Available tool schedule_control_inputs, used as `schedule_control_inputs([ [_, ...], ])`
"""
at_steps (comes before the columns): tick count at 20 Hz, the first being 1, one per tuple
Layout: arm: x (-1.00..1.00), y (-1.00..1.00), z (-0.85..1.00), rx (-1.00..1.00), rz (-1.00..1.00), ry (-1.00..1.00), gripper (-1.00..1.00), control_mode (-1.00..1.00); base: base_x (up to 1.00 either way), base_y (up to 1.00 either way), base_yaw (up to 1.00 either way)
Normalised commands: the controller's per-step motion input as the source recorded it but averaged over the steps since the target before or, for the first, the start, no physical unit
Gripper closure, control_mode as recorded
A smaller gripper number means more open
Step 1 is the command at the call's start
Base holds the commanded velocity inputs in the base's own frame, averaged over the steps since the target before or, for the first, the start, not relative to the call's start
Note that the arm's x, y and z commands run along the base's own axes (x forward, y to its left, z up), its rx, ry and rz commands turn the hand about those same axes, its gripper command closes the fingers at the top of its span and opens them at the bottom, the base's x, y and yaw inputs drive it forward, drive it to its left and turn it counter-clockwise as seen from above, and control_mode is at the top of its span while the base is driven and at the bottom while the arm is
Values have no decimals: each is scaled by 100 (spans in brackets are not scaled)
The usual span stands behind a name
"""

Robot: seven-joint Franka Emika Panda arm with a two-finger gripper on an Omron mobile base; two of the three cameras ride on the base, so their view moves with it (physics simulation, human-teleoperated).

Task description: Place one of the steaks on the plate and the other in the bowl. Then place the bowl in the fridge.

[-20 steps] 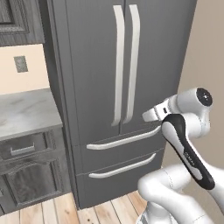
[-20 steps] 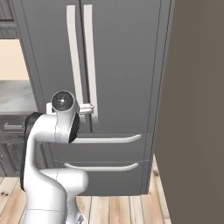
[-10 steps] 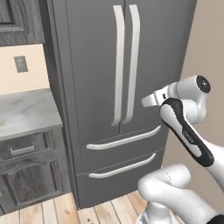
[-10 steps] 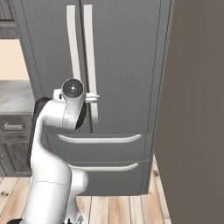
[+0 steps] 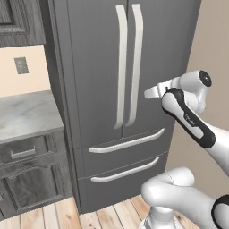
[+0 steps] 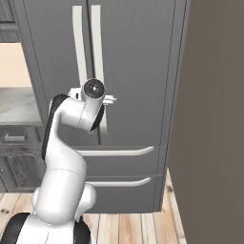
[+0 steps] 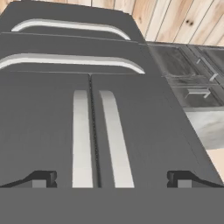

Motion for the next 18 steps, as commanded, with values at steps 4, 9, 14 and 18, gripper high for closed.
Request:
schedule_control_inputs([
  [4,54,0,0,0,0,8,-100,-100,0,0,0],
  [9,54,0,0,0,0,4,-100,-100,0,0,0],
  [14,54,0,0,0,0,0,-100,-100,0,0,0],
  [18,46,2,-1,0,0,0,-100,-100,0,0,0],
])
